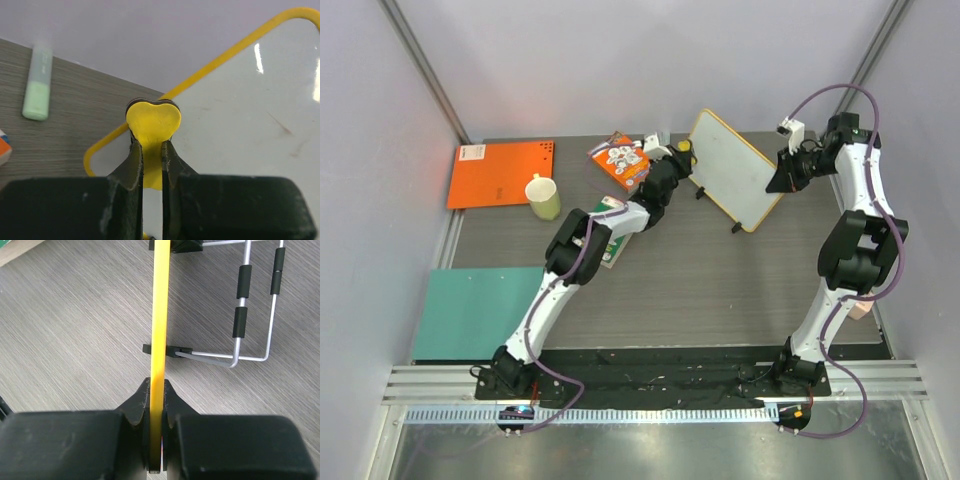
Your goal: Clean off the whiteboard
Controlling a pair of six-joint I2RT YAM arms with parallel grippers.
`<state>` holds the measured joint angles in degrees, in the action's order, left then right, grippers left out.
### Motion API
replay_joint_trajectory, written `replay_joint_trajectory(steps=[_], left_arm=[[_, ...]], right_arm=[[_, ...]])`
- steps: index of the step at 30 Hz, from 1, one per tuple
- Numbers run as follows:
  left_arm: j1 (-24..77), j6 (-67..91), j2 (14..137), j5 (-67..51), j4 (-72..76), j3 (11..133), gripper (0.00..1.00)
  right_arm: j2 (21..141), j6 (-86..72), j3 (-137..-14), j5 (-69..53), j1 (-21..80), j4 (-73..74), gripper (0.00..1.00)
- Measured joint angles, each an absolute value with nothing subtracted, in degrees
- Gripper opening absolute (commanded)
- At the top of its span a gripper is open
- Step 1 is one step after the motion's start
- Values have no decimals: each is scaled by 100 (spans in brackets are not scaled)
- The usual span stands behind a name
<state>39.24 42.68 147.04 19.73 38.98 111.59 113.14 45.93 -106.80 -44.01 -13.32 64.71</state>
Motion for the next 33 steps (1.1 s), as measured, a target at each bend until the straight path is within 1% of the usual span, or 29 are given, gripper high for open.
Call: replay_joint_trajectory(steps=[4, 6, 9, 13, 15, 19, 21, 26, 30, 33], left_arm=[[3828, 4075, 14606, 1793, 4121, 10822, 0], [3861, 3966, 14409, 1614, 4158, 10453, 0], [3948, 3795, 13795, 1326, 4005, 9660, 0], [4045, 3660, 12582, 1094, 3197, 8799, 0], [4077, 3645, 11996, 1037, 2569, 8696, 0], [4073, 3546, 11231, 845, 1507, 8698, 0], [4058, 3518, 11080, 707, 910, 8700, 0], [4047, 3492, 11166, 421, -454, 8482, 0], [4047, 3520, 11345, 316, -1166, 8243, 0], [4047, 3544, 11386, 333, -1581, 8005, 3]], right_arm=[[11319, 4696, -10757, -4333, -1282, 6580, 1], [11323, 4788, -10787, -4309, -1273, 6646, 1], [11332, 4901, -10831, -4305, -1256, 6709, 1], [11338, 4943, -10886, -4250, -1212, 6753, 1], [11347, 4936, -10914, -4206, -1197, 6777, 1], [11386, 4890, -10982, -4136, -1184, 6823, 1], [11406, 4845, -11015, -4115, -1181, 6836, 1], [11417, 4766, -11028, -4080, -1179, 6836, 1], [11452, 4626, -11041, -4045, -1188, 6814, 1], [11513, 4512, -11104, -3999, -1205, 6803, 1]])
